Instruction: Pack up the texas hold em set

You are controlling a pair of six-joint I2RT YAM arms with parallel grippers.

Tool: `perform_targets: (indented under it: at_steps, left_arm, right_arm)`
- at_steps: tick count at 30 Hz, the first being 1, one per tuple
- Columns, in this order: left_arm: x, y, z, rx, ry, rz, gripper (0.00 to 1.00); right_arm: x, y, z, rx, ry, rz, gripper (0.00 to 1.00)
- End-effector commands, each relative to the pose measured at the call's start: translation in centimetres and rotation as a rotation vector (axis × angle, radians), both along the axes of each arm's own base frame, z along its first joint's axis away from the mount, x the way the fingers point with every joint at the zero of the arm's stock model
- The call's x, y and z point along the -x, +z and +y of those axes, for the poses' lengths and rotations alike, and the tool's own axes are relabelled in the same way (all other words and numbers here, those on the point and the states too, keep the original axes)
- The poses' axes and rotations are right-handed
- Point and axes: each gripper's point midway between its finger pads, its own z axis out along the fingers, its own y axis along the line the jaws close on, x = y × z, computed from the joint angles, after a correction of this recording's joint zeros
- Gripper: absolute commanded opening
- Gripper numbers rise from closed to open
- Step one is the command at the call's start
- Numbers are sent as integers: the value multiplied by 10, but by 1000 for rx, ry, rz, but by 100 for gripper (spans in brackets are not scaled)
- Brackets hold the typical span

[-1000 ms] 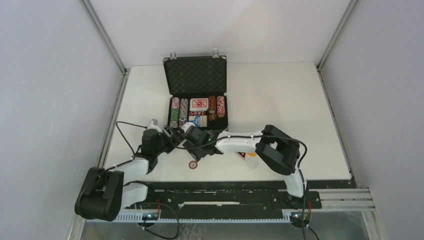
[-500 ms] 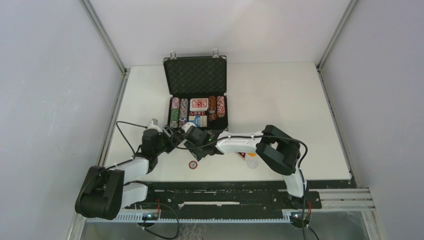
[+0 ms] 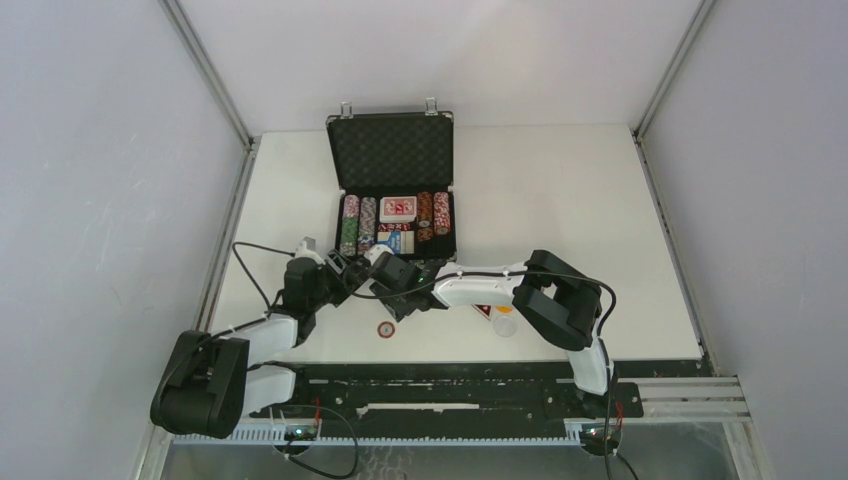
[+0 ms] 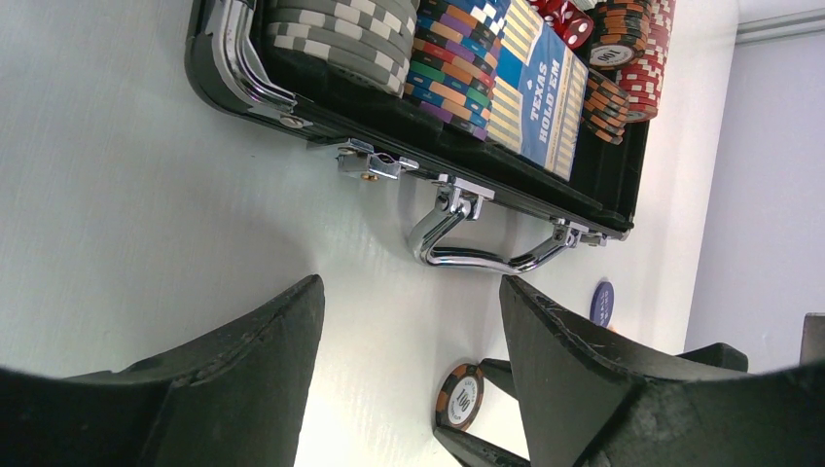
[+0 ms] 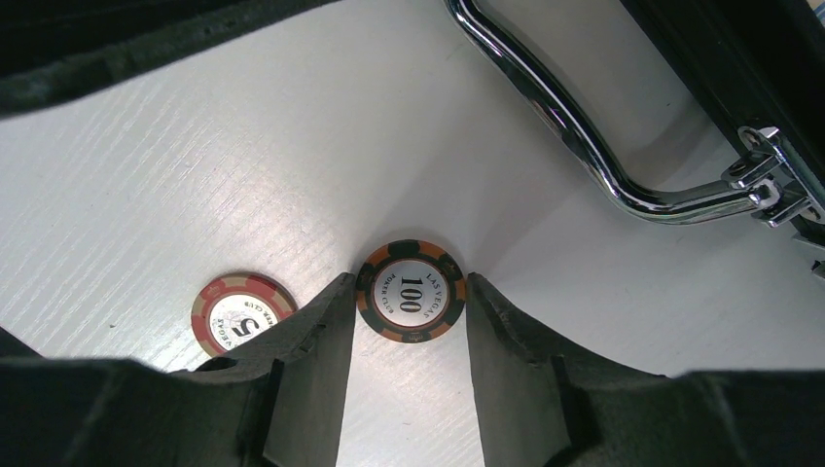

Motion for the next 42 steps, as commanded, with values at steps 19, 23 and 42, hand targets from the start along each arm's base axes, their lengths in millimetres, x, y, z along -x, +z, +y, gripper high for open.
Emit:
perform_targets:
  at_steps: [19, 23, 42]
  left_arm:
    - [14, -21, 4, -23, -4, 101, 73]
    - [14, -22, 3, -22, -4, 104, 73]
    - [14, -22, 1, -13, -18, 103, 73]
  right_arm:
    - [2, 8, -20, 42, -27, 23, 49]
    - [-1, 14, -20, 35, -32, 12, 48]
    - [-8, 36, -20, -1, -44, -33, 48]
